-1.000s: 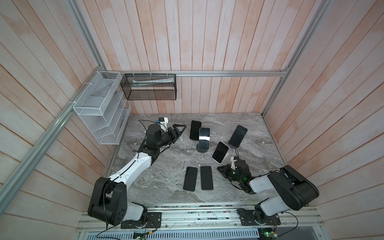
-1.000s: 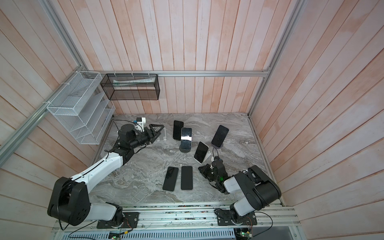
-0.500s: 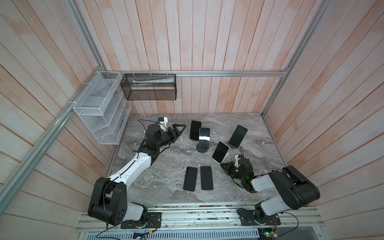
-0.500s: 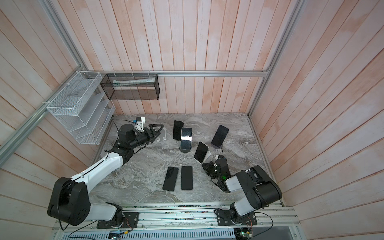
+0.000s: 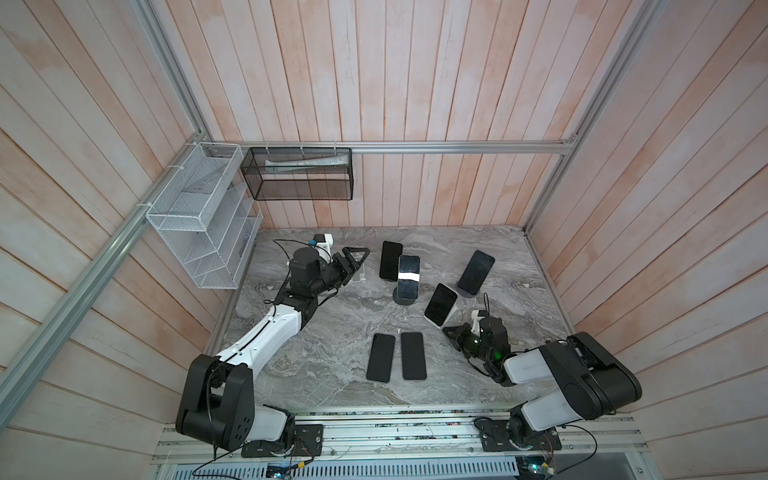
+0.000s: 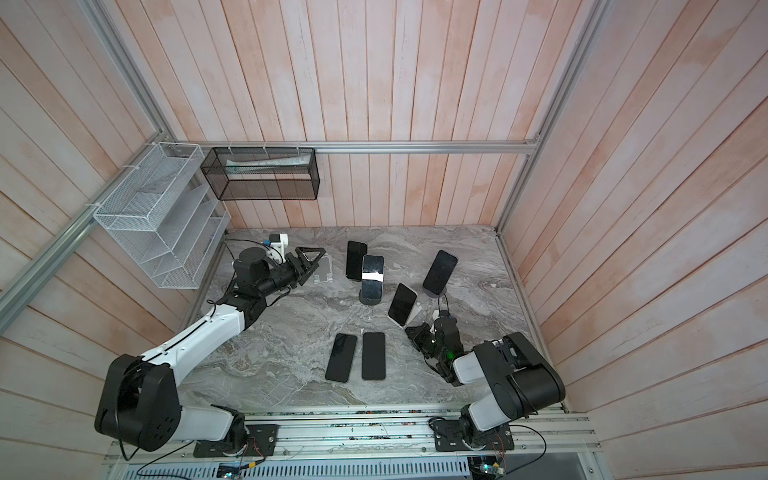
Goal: Remove the phone from the phone stand
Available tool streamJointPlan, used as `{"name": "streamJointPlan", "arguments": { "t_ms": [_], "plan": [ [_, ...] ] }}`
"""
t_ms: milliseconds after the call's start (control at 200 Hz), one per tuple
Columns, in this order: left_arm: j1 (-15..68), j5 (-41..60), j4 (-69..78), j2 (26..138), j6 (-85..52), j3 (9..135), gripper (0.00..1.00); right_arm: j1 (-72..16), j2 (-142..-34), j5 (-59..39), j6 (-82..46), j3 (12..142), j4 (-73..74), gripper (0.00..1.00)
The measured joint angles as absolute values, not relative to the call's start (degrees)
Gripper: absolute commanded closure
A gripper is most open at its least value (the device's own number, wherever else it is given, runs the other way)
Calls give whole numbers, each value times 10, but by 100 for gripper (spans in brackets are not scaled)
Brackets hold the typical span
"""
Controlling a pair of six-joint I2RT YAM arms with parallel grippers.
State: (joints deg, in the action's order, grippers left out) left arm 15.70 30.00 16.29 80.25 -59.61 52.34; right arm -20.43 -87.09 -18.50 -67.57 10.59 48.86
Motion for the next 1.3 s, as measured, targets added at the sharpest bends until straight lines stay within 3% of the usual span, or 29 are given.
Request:
{"name": "streamJointPlan", "arguments": {
  "t_ms": [875, 1300],
  "plan": [
    [111, 296, 163, 802, -598, 514, 20, -242, -993, -183, -764, 76, 698, 100],
    [109, 295, 164, 799, -598, 510, 21, -242, -997, -156, -782, 72, 712, 100]
  ]
}}
